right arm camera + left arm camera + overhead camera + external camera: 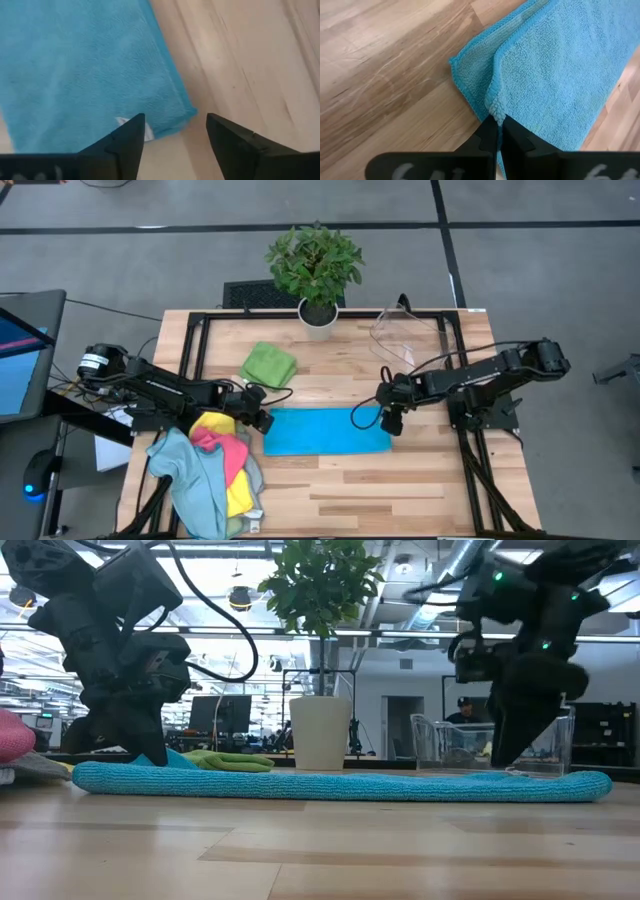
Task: Fold microfiber towels
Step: Fold the blue microfiber towel
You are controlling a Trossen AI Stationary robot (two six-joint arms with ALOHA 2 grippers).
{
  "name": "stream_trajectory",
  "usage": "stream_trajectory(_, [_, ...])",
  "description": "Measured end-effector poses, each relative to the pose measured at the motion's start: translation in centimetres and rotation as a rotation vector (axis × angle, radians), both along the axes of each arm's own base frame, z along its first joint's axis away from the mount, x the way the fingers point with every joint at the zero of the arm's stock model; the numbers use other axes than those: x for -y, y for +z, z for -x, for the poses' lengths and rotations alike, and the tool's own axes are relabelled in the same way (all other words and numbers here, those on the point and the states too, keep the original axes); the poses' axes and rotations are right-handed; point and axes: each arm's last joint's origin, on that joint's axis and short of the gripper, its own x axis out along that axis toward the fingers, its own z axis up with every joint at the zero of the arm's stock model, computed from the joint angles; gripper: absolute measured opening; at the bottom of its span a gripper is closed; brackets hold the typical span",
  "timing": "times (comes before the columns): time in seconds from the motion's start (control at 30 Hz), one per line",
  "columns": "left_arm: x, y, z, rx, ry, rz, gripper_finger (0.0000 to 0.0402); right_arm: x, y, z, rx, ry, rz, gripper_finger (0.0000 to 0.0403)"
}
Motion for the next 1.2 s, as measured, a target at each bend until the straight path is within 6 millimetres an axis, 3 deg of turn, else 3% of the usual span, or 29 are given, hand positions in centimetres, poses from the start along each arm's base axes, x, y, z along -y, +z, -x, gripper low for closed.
stream_trajectory(0.4, [-0.1,0.0,0.0,0.002,0.016,-0.02,0.0,0.8,-0.5,-0.5,0.004,0.05,-0.036,0.0184])
stream_trajectory(0.8, [-0.1,0.0,0.0,0.003,0.027,-0.029,0.0,0.7,-0.5,-0.4,0.001,0.103,-0.061,0.0017])
stream_trajectory(1.2, [0.0,0.1,-0.1,0.007,0.04,0.009,0.0,0.5,1.6,-0.2,0.028,0.069,-0.073,0.001])
